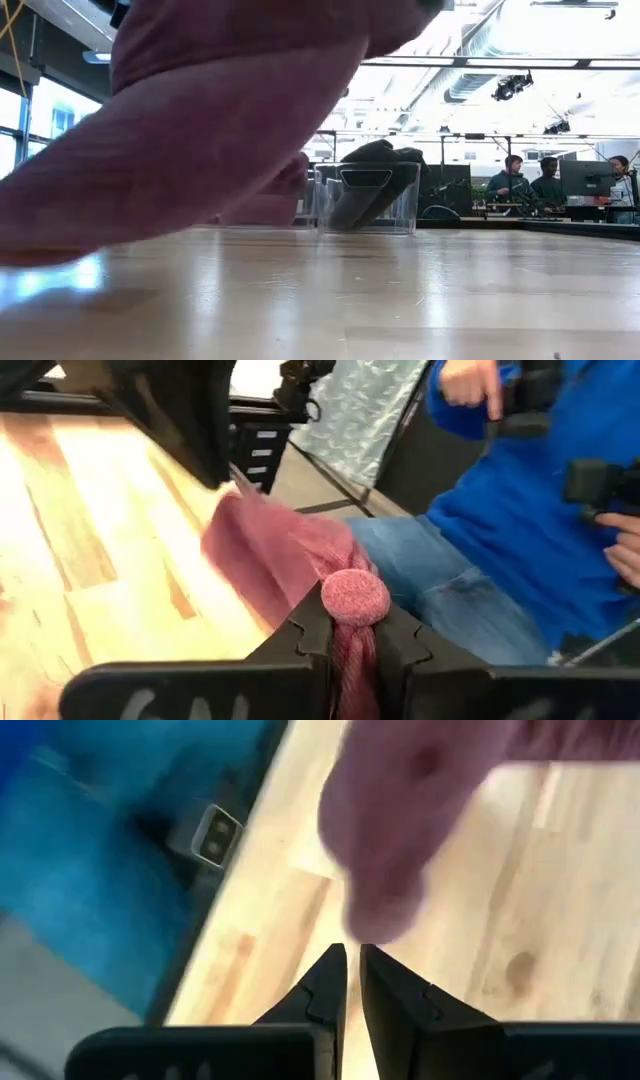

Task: Pick & Place hat
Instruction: Put the red cap into the left transparent bin

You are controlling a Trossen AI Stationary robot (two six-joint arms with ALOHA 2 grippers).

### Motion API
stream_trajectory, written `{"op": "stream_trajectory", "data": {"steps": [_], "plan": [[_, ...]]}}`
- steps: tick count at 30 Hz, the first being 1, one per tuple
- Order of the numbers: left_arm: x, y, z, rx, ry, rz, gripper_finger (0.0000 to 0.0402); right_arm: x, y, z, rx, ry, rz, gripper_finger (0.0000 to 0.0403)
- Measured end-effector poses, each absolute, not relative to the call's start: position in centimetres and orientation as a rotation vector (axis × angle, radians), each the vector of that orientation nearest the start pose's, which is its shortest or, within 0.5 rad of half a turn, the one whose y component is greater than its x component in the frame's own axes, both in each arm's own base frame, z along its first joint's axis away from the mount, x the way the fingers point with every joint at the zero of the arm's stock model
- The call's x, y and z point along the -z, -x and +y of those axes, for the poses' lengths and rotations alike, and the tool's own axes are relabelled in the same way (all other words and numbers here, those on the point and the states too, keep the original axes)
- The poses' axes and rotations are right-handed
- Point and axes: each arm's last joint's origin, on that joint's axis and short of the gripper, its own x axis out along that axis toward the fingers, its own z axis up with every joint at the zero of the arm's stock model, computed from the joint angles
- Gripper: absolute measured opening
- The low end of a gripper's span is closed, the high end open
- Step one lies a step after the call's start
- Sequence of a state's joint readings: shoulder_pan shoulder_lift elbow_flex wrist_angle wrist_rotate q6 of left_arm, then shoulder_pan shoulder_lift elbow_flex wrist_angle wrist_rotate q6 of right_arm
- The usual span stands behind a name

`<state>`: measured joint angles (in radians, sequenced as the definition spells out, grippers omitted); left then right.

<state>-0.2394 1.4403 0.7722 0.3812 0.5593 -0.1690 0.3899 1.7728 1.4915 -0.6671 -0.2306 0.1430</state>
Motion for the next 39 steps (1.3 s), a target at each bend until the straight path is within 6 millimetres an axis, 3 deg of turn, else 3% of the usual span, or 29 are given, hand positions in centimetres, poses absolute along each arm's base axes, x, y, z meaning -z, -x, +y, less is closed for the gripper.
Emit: {"op": "stream_trajectory", "data": {"steps": [4,9,16,20,27,33,39], "plan": [[-24.7,-28.9,-7.7,0.805,0.231,0.387,0.0008,-27.2,-33.5,17.8,-0.408,-0.003,1.010,0.0030],[-26.9,-28.5,-4.9,0.788,0.323,0.367,0.0006,-27.3,-31.4,21.3,-0.278,0.062,0.954,0.0031],[-29.3,-25.6,1.8,0.536,0.265,0.319,0.0003,-28.5,-30.6,24.6,-0.331,0.063,0.758,0.0024],[-31.6,-24.0,4.9,0.407,0.142,0.314,0.0003,-28.4,-30.4,24.6,-0.234,0.088,0.733,0.0024],[-35.7,-22.5,8.8,0.081,-0.275,0.414,0.0003,-27.9,-30.0,23.9,-0.056,0.108,0.759,0.0026],[-36.8,-21.8,11.7,-0.156,-0.589,0.494,0.0002,-27.9,-30.0,23.9,-0.022,0.086,0.750,0.0020],[-37.3,-21.1,14.1,-0.245,-0.696,0.467,0.0002,-27.9,-30.0,23.8,-0.002,0.092,0.737,0.0020]]}}
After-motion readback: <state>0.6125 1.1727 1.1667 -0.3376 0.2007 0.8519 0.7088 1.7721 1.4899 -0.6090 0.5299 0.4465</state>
